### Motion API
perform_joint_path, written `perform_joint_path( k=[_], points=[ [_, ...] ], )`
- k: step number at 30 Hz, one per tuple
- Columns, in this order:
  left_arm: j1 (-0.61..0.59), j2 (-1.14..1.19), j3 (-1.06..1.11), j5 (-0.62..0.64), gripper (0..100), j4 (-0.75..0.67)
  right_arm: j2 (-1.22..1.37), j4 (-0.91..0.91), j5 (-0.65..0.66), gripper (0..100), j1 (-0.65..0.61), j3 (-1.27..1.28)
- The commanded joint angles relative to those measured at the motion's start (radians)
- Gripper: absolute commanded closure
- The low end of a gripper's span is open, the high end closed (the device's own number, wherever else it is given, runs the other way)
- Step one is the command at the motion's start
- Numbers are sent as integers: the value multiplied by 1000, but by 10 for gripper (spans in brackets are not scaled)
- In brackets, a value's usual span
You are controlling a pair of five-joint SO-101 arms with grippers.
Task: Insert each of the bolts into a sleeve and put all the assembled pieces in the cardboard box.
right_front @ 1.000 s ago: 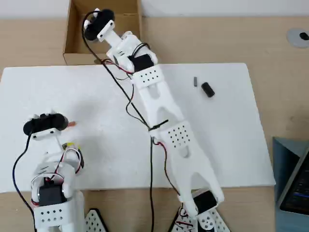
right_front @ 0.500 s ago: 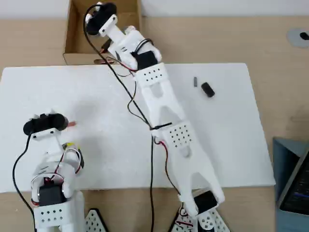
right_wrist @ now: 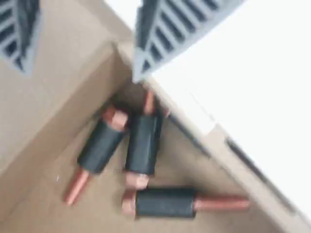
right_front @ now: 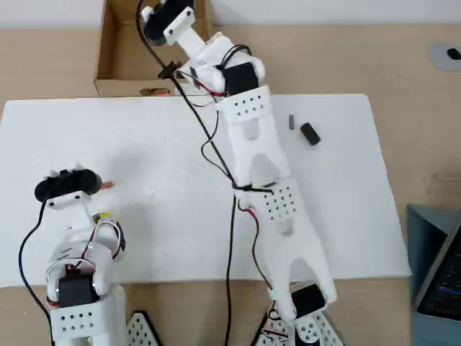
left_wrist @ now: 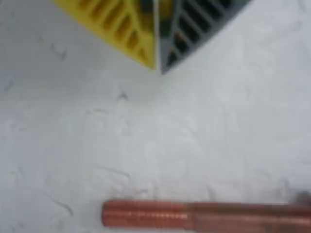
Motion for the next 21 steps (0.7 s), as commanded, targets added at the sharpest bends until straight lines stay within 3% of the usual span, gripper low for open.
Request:
perform_joint_path(
  k=[1, 11, 21],
  points=[
    [-11, -10, -2, 5, 998, -18, -139, 84, 3, 839, 19, -54],
    [-11, -10, -2, 5, 998, -18, -257, 359, 3, 839, 81, -54],
    [-11, -10, -2, 5, 998, -18, -360, 365, 2, 839, 189, 30]
  ],
)
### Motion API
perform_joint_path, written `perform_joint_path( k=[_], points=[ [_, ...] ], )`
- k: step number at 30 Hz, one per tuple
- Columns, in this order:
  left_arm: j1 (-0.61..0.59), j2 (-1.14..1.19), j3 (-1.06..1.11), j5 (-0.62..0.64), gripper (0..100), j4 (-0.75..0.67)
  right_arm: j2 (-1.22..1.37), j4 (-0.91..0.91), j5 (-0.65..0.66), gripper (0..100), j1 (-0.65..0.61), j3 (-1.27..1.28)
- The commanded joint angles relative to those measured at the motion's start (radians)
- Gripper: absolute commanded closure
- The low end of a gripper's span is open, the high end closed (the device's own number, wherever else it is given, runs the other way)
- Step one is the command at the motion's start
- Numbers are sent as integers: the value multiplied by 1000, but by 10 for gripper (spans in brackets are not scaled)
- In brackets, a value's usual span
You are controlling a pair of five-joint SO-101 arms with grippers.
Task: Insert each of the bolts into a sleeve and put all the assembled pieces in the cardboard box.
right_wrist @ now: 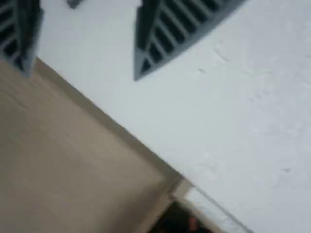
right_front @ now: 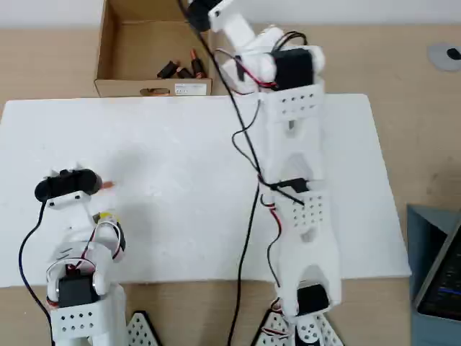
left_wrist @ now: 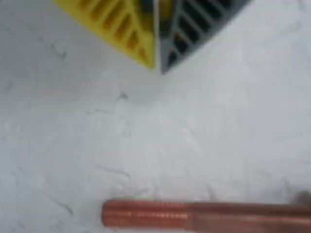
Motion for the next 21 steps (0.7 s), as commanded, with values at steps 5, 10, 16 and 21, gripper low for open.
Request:
perform_joint_path(
  k=[5, 10, 16, 21],
  points=[
    [-11, -10, -2, 5, 998, -18, -248, 23, 2, 839, 94, 269],
    [-11, -10, -2, 5, 998, -17, -354, 21, 2, 839, 168, 542],
    [-11, -10, -2, 5, 998, -17, -352, 18, 6, 838, 239, 708],
    [-11, -10, -2, 5, 998, -17, -285, 14, 8, 837, 262, 734]
  ],
)
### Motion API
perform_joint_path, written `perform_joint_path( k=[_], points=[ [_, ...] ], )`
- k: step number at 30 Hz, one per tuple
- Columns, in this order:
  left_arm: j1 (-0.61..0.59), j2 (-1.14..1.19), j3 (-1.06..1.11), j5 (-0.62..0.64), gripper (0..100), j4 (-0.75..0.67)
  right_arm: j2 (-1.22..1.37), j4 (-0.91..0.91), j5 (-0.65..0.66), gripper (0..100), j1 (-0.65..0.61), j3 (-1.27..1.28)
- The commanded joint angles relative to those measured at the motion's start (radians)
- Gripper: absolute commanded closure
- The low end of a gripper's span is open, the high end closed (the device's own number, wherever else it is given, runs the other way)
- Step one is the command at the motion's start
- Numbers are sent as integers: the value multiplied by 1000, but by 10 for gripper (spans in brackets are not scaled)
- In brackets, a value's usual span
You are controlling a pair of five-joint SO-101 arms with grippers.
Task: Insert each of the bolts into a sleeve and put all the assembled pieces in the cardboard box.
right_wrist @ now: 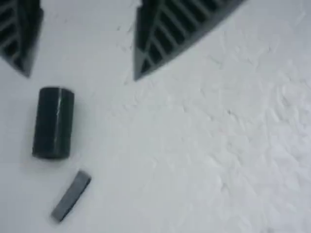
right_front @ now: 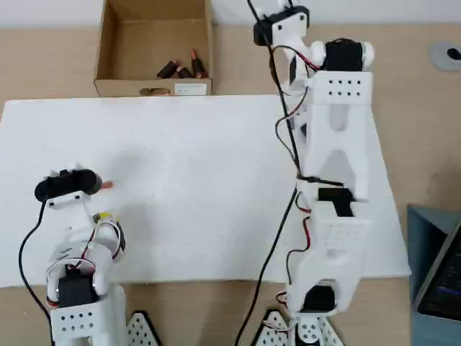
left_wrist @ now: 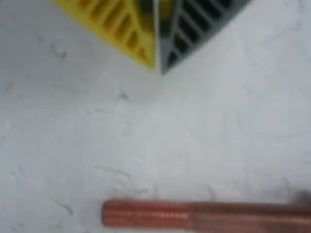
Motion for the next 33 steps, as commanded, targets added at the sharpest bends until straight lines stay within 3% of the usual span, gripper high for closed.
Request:
perform_joint_path(
  k=[1, 7, 16, 22, 33],
  points=[
    [-11, -10, -2, 5, 998, -17, 22, 14, 9, 837, 33, 4],
    [-11, -10, -2, 5, 998, -17, 136, 12, 130, 836, 48, -1],
    [-11, -10, -2, 5, 998, -17, 266, -118, 133, 835, 79, -2],
    [-11, -10, -2, 5, 998, -17, 311, -144, 135, 776, 96, -2],
    [-11, -10, -2, 5, 998, -17, 372, -150, 160, 775, 110, -2]
  ],
)
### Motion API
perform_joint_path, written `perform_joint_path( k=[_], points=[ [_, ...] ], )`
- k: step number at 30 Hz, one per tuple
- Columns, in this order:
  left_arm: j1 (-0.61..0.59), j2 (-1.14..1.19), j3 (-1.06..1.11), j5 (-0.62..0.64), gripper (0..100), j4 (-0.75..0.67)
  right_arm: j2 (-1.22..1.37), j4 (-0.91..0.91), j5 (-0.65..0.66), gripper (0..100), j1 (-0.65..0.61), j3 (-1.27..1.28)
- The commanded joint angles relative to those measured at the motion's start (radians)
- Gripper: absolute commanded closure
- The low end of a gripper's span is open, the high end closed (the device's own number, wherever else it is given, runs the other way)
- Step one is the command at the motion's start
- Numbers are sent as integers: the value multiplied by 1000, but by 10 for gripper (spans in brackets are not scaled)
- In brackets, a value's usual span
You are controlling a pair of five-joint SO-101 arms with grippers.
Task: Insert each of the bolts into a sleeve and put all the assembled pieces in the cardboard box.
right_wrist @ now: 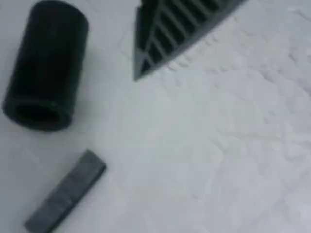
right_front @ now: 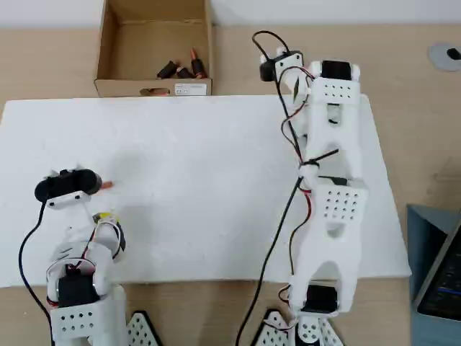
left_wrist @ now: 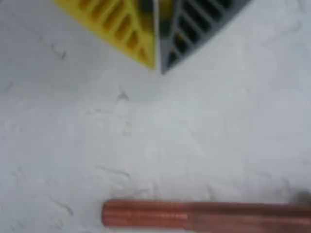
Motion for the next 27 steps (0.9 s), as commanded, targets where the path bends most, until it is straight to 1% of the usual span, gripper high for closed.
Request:
perform_joint_path(
  k=[1, 10, 15, 19, 24, 27],
  points=[
    [-11, -10, -2, 5, 998, -17, 10, -15, 8, 776, 25, -4],
    [-11, -10, -2, 5, 998, -17, 85, -12, 11, 896, 22, -2],
    [-11, -10, -2, 5, 998, -17, 99, -9, 11, 990, 19, -7],
    [-9, -10, -2, 5, 998, -17, 99, 38, 8, 988, 19, -88],
    [-5, -10, -2, 3, 998, -17, 99, 152, 8, 988, -5, -272],
    [-3, -10, -2, 2, 998, -17, 93, 158, 5, 988, -24, -343]
  ],
)
